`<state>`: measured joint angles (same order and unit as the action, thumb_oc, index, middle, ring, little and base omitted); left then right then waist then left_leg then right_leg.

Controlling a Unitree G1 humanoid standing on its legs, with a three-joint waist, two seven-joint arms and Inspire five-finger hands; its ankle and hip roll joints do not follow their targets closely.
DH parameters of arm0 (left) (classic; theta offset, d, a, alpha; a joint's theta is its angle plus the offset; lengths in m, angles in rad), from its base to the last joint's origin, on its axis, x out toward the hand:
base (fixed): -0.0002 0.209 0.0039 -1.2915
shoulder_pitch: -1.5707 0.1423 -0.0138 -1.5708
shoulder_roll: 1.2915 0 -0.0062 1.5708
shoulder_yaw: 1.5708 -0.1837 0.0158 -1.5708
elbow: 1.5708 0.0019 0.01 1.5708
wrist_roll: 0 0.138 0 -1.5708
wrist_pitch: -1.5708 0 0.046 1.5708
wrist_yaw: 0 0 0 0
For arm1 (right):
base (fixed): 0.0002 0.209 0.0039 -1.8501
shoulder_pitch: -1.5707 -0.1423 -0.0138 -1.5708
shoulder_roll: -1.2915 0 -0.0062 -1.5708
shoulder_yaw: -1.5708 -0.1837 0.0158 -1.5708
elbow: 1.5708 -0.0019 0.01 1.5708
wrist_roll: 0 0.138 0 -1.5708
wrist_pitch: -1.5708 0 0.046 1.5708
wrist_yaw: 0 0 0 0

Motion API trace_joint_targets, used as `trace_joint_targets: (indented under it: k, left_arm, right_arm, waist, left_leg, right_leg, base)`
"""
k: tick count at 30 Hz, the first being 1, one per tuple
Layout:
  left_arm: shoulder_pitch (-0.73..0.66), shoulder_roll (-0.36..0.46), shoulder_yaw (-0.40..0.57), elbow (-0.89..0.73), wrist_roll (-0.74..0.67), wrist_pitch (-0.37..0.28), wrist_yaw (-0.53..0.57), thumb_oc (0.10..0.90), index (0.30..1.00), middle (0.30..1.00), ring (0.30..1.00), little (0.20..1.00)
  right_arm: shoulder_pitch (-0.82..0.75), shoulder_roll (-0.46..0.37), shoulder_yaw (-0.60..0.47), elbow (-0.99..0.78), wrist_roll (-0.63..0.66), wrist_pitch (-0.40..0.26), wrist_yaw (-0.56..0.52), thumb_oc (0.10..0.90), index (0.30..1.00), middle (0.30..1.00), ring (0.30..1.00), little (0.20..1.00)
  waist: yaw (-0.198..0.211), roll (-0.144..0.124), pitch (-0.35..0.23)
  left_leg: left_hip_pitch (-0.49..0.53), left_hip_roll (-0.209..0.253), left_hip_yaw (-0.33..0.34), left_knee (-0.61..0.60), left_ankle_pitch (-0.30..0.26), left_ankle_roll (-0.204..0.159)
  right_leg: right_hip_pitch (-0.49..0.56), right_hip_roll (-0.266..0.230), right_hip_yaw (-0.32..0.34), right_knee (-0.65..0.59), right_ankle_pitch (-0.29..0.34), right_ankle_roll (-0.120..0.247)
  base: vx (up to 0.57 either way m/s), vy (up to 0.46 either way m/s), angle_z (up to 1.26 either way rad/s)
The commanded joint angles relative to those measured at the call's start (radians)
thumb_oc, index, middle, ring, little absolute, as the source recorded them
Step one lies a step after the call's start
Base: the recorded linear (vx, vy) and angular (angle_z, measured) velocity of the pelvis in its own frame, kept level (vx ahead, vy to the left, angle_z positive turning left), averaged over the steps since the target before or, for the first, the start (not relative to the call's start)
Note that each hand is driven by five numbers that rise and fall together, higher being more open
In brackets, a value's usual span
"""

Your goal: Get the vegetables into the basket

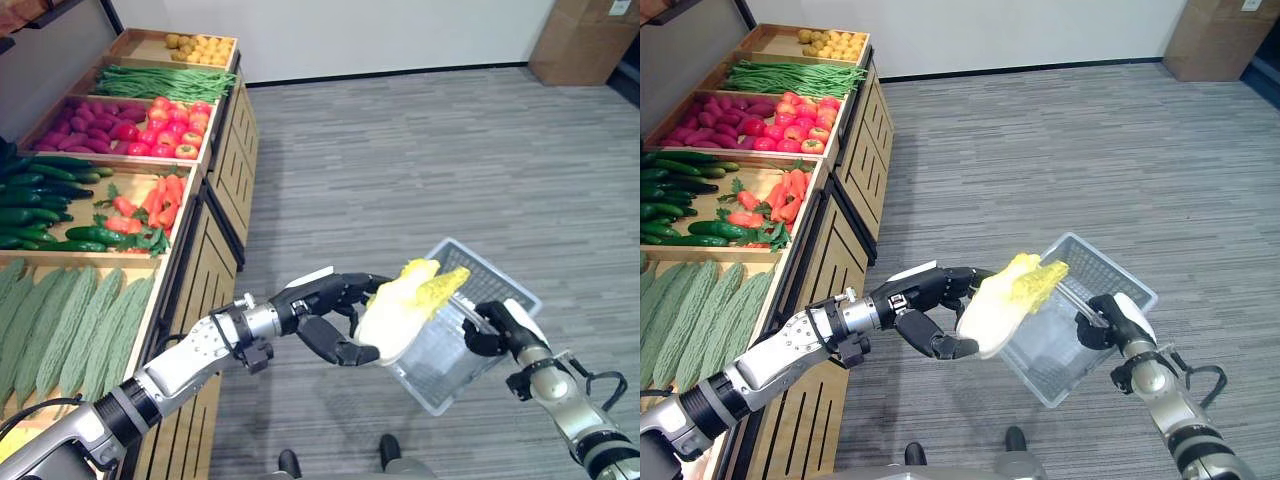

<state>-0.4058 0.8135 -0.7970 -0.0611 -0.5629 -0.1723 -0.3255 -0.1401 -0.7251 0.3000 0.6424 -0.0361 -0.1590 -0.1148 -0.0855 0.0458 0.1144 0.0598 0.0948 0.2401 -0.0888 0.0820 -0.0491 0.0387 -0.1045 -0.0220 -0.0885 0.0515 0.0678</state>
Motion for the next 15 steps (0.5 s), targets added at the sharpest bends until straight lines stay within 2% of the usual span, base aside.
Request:
trace_joint_targets:
  k: [1, 2, 7, 11, 15]
  left_arm:
    - [-0.137, -0.002, 0.008, 0.028, 0.134, -0.130, 0.062, 0.400, 0.300, 0.300, 0.300, 0.300]
    - [-0.169, 0.002, -0.002, 0.057, 0.242, -0.140, 0.093, 0.400, 0.300, 0.300, 0.300, 0.300]
    - [-0.176, -0.042, 0.004, 0.166, 0.404, -0.136, 0.152, 0.400, 0.300, 0.300, 0.300, 0.300]
    - [-0.154, -0.153, 0.045, 0.346, 0.618, -0.108, 0.229, 0.400, 0.300, 0.300, 0.300, 0.300]
    - [-0.119, -0.221, 0.101, 0.412, 0.748, -0.084, 0.280, 0.400, 0.300, 0.300, 0.300, 0.300]
  right_arm:
    - [-0.178, -0.059, -0.031, -0.099, 0.078, -0.094, -0.049, 0.400, 0.300, 0.300, 0.300, 0.300]
    - [-0.198, -0.051, -0.027, -0.114, 0.089, -0.096, -0.049, 0.400, 0.300, 0.300, 0.300, 0.300]
    - [-0.213, -0.022, -0.022, -0.161, 0.121, -0.097, -0.034, 0.400, 0.300, 0.300, 0.300, 0.300]
    - [-0.200, 0.019, -0.019, -0.266, 0.159, -0.100, -0.007, 0.400, 0.300, 0.300, 0.300, 0.300]
    - [-0.155, 0.071, -0.017, -0.356, 0.193, -0.105, 0.021, 0.400, 0.300, 0.300, 0.300, 0.300]
  waist:
    - [0.013, -0.041, -0.060]
    - [0.016, -0.041, -0.060]
    - [0.017, -0.041, -0.060]
    - [0.013, -0.043, -0.062]
    - [0.012, -0.045, -0.061]
  left_leg:
    - [0.027, 0.019, -0.047, 0.002, -0.056, -0.040]
    - [0.027, 0.018, -0.048, 0.002, -0.056, -0.040]
    - [0.031, 0.019, -0.044, 0.002, -0.059, -0.039]
    - [0.035, 0.020, -0.037, 0.002, -0.062, -0.038]
    - [0.037, 0.020, -0.029, 0.002, -0.066, -0.036]
  right_leg:
    - [0.016, -0.013, 0.001, 0.001, -0.008, 0.092]
    - [0.017, -0.013, 0.001, 0.001, -0.008, 0.092]
    - [0.017, -0.013, 0.004, 0.001, -0.010, 0.093]
    - [0.019, -0.012, 0.009, 0.001, -0.011, 0.091]
    - [0.015, -0.014, 0.013, 0.001, -0.012, 0.092]
  base:
    - [0.00, 0.000, 0.00]
    - [0.00, 0.000, 0.00]
    - [0.00, 0.000, 0.00]
    - [0.00, 0.003, -0.03]
    - [0.00, 0.000, -0.04]
